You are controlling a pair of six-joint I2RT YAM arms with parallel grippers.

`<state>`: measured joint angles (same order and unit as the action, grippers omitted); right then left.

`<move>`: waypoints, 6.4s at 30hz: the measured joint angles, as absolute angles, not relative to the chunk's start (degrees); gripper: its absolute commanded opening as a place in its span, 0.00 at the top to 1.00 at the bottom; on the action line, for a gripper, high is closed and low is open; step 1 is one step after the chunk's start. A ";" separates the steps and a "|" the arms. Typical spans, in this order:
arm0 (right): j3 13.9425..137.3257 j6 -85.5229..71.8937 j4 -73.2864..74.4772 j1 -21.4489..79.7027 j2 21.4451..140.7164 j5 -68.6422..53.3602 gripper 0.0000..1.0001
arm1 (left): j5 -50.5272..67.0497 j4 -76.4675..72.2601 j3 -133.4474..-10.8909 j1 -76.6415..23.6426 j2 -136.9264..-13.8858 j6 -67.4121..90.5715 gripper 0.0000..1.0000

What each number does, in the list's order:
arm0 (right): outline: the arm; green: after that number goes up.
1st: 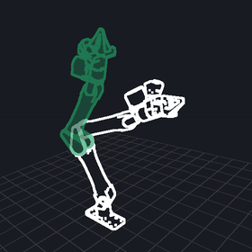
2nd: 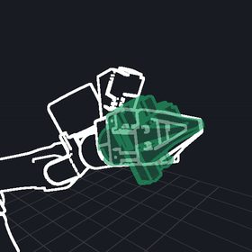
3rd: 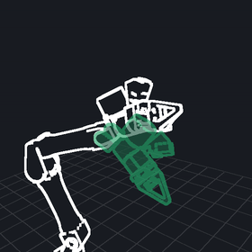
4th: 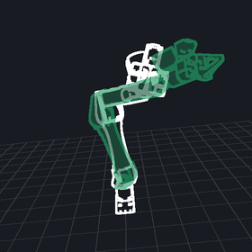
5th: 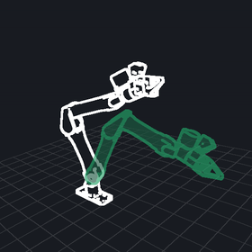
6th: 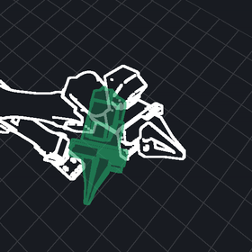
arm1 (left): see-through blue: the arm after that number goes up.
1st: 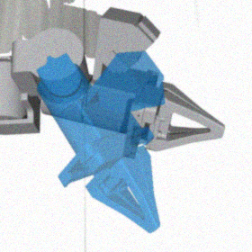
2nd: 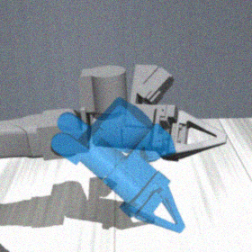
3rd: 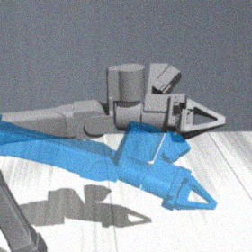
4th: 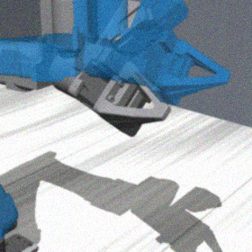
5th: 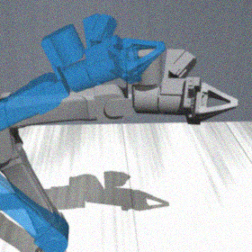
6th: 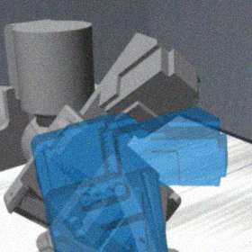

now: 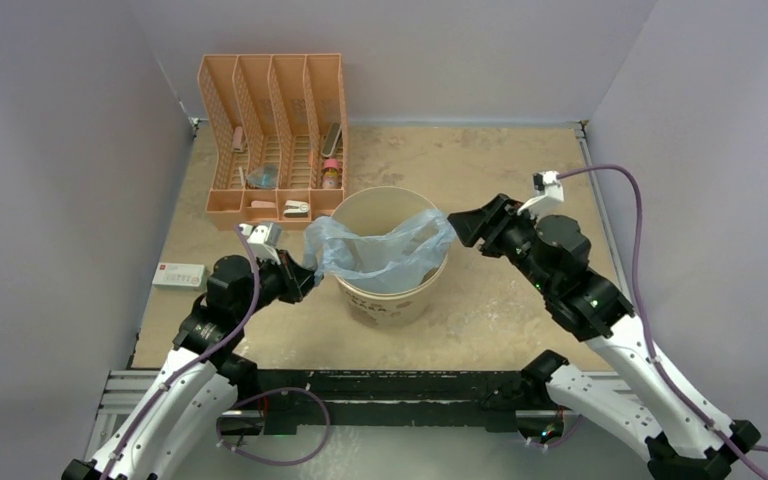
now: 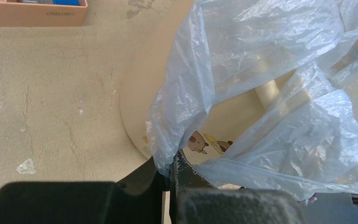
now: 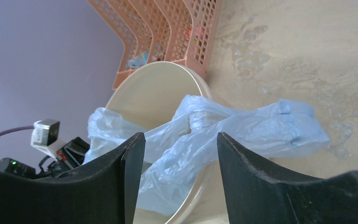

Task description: Put the trash bags into the trash bin

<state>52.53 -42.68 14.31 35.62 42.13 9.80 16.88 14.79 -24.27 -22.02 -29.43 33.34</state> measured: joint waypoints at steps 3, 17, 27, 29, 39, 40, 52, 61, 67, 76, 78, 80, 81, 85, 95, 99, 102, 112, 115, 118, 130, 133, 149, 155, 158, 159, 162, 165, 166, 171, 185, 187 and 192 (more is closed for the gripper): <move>52.60 -43.72 14.44 35.62 44.53 9.37 0.39 | 16.91 14.79 -24.34 -22.02 -29.43 33.34 1.00; 54.28 -49.39 20.25 35.62 41.87 13.78 0.42 | 16.97 15.57 -25.06 -22.02 -29.28 33.26 1.00; 47.44 -58.74 14.17 35.62 39.62 11.73 0.41 | 17.41 15.57 -25.06 -22.02 -29.30 33.26 1.00; 46.83 -60.62 13.50 35.62 40.27 10.96 0.43 | 17.47 15.57 -25.08 -22.02 -29.30 33.26 1.00; 43.97 -67.35 12.56 35.62 40.58 10.90 0.86 | 17.80 15.53 -25.08 -22.02 -29.82 33.26 0.99; 43.59 -67.16 12.43 35.62 40.23 10.90 0.89 | 17.80 15.53 -25.08 -22.02 -29.93 33.26 0.99; 42.70 -61.12 13.80 35.62 33.01 7.40 1.00 | 17.72 15.55 -25.30 -22.02 -29.58 33.21 0.99; 34.63 -59.09 14.04 35.62 33.04 3.49 1.00 | 17.52 15.55 -25.30 -22.02 -29.17 33.26 1.00; 27.27 -59.96 5.34 35.62 36.42 1.96 0.91 | 17.47 15.44 -25.30 -22.02 -29.28 33.34 1.00; 30.57 -58.28 8.36 35.66 41.39 5.15 0.61 | 16.40 15.40 -25.23 -22.02 -29.82 33.43 0.93; 30.72 -58.02 10.17 35.66 39.62 6.50 0.55 | 15.86 14.28 -24.58 -22.02 -29.15 33.85 0.89; 30.72 -57.67 11.77 35.66 37.19 7.18 0.50 | 15.38 14.06 -23.86 -22.02 -28.38 34.06 0.82; 30.79 -57.47 12.23 35.66 36.03 7.73 0.48 | 15.09 14.09 -23.64 -22.02 -28.01 34.20 0.80; 32.82 -56.42 14.94 35.66 33.43 10.07 0.40 | 13.56 14.50 -23.66 -22.02 -27.77 34.83 0.55; 49.93 -40.40 11.35 35.62 38.52 12.12 0.38 | 4.73 21.93 -28.99 -22.02 -25.06 36.40 0.23; 53.45 -32.69 7.09 35.62 42.24 6.96 0.36 | 0.54 24.60 -34.02 -22.02 -24.29 37.39 0.20; 55.92 -27.16 5.72 35.62 46.19 1.67 0.33 | -2.04 27.00 -36.01 -22.02 -23.66 38.48 0.18; 65.52 -12.25 3.49 35.70 63.11 -18.24 0.28 | -1.65 30.39 -40.64 -22.02 -26.85 36.82 0.22; 65.89 -7.35 3.73 35.94 66.00 -21.80 0.28 | 0.03 29.28 -40.64 -22.02 -28.49 35.55 0.20; 66.43 -2.17 4.93 36.88 68.01 -24.12 0.27 | 1.41 27.99 -40.95 -22.02 -31.51 31.68 0.21; 70.28 17.15 9.87 45.19 73.97 -25.36 0.47 | 5.80 27.88 -45.52 -21.98 -41.56 22.87 0.61; 70.28 18.68 10.11 46.13 75.59 -24.34 0.61 | 5.78 27.86 -44.36 -21.98 -40.66 22.94 0.62; 74.30 12.73 5.82 46.19 78.89 -15.97 1.00 | 2.57 27.90 -41.34 -21.98 -43.09 23.59 0.74; 74.98 7.07 1.52 46.17 82.15 -10.48 1.00 | 2.50 28.62 -41.65 -21.98 -43.13 22.83 0.68; 74.98 4.73 0.67 46.06 83.57 -8.23 1.00 | 2.50 29.47 -42.74 -21.98 -42.96 22.50 0.86; 74.98 3.92 0.40 45.95 83.77 -7.75 1.00 | 2.50 29.54 -43.09 -21.98 -42.72 22.09 0.93; 74.98 1.87 -0.36 45.56 83.94 -5.61 1.00 | 2.81 30.30 -44.38 -21.98 -41.74 21.45 1.00; 74.98 0.23 -0.97 44.91 83.92 -4.82 1.00 | 4.05 31.11 -46.30 -21.98 -40.88 20.60 1.00; 74.98 -0.27 -1.26 44.69 83.92 -4.58 1.00 | 4.38 31.33 -47.03 -21.98 -40.77 20.32 1.00; 74.87 -3.25 -3.66 44.45 83.92 -3.03 1.00 | 5.06 34.24 -52.80 -21.98 -42.59 18.98 0.57; 74.13 -7.42 -4.89 44.18 83.83 -5.15 1.00 | -0.84 38.54 -56.27 -21.98 -33.26 29.34 0.21; 73.67 -7.79 -4.86 44.18 83.72 -5.58 1.00 | -0.58 38.70 -57.14 -21.98 -32.18 31.16 0.19; 73.58 -8.38 -4.67 44.18 83.55 -5.69 1.00 | 3.75 39.57 -57.21 -21.98 -30.04 39.05 0.19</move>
